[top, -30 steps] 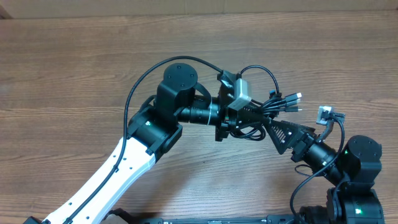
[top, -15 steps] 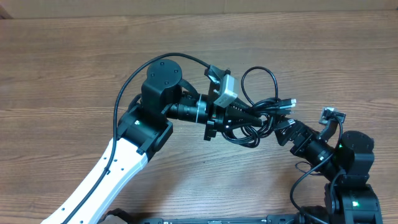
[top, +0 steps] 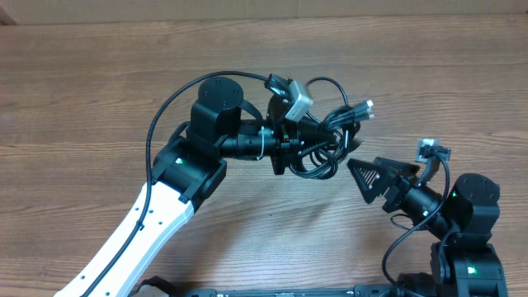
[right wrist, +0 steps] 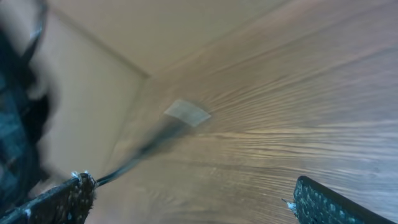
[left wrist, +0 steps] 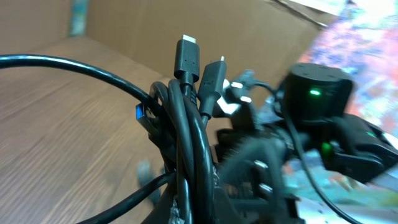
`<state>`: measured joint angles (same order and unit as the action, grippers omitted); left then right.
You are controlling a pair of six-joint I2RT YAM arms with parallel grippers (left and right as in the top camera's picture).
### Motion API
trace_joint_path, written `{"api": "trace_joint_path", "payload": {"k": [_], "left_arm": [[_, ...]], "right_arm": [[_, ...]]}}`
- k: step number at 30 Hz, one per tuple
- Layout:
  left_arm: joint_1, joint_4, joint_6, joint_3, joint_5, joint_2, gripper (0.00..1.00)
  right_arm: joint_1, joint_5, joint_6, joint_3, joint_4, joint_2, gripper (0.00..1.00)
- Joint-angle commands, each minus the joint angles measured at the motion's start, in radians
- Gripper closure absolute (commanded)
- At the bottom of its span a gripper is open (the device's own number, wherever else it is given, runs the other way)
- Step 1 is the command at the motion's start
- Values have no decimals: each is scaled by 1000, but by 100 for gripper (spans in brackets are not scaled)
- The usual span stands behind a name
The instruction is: Untangle cables
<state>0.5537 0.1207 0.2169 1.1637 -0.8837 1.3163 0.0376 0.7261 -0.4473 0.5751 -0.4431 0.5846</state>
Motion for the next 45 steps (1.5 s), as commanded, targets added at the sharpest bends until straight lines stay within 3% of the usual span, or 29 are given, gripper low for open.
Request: {"api": "trace_joint_path", "payload": {"k": [1,6,18,33,45], "left_arm": [[-6,-5,24,25,83,-23,96],[-5,8,24,25,66,-23,96],[-2,44,23,25,-129,-22,96],[46,70,-11,24,-113,-22,96],[50,6,-10,24,-272,-22,96]], "right_arm": [[2,100,90,-2,8,-7,0],[2,127,83,-2,27,-7,0],[2,94,25,-2,45,-7,0],[2,93,3,-2,52,-7,0],[2,23,2,-2,15,-7,0]]}}
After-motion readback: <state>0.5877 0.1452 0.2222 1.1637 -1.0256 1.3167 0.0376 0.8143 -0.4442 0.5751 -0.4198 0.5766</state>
